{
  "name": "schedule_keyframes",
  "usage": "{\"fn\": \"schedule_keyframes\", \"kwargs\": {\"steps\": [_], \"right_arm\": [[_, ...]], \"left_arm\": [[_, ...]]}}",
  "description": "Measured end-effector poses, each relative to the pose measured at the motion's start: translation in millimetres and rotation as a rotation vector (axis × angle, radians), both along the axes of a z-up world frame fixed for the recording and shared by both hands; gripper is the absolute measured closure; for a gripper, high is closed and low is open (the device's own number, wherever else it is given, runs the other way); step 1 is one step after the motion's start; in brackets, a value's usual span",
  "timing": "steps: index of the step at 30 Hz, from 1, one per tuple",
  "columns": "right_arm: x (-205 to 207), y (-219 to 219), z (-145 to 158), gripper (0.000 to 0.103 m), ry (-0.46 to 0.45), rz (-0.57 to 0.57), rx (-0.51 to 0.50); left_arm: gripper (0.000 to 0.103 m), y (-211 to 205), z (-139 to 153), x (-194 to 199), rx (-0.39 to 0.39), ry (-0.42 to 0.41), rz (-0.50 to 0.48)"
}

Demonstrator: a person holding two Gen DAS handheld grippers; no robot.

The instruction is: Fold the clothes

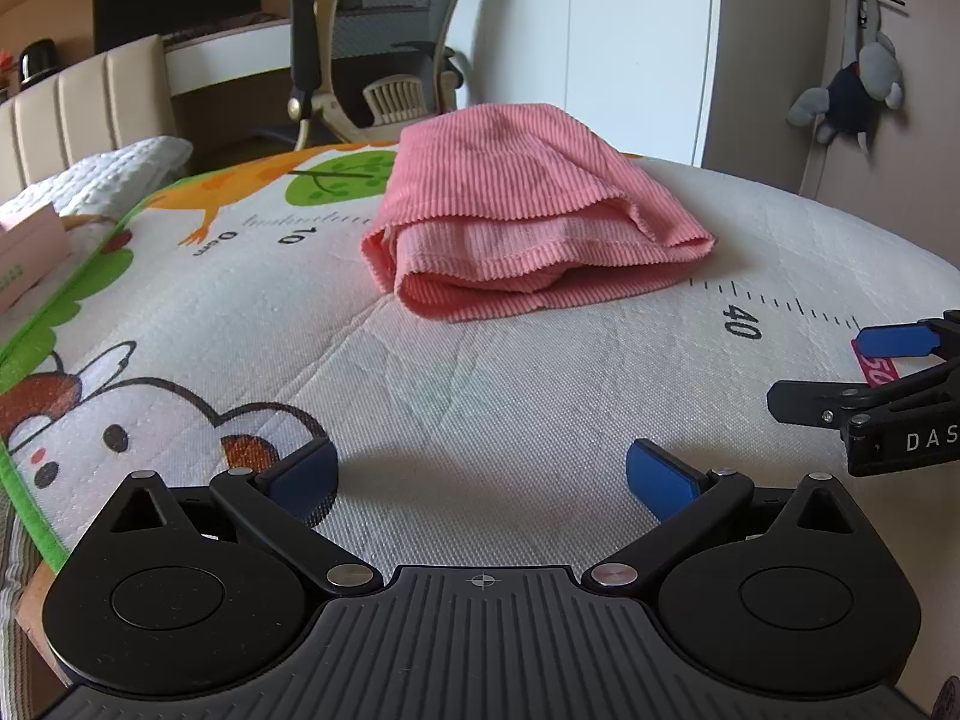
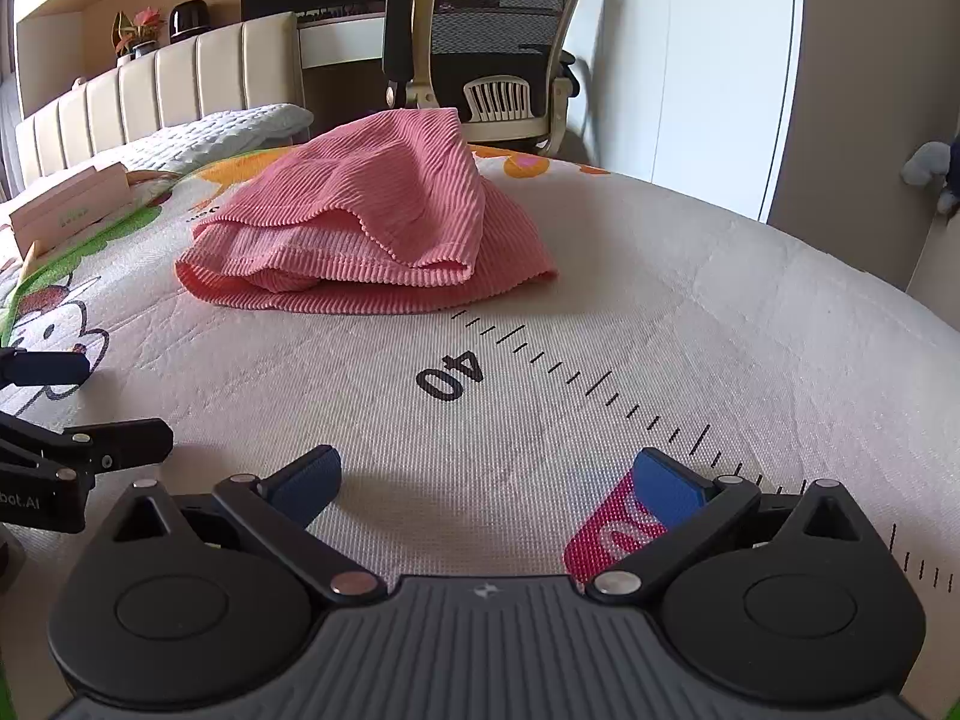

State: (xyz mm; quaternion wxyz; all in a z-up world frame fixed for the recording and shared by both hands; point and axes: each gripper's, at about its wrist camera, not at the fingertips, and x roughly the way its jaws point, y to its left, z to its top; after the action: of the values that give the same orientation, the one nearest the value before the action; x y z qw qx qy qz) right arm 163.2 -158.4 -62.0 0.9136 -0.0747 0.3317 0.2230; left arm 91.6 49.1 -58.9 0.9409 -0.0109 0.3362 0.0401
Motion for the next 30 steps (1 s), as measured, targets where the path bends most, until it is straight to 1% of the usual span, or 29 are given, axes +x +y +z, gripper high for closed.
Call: {"fn": "schedule_keyframes", "kwargs": {"steps": [30], "right_arm": [[0.4,-1.7,0.4,0.000,0.002,0.002,0.000]], "left_arm": [[0.000,-1.3,-0.2,0.7,0.004,0.002,0.004]]}}
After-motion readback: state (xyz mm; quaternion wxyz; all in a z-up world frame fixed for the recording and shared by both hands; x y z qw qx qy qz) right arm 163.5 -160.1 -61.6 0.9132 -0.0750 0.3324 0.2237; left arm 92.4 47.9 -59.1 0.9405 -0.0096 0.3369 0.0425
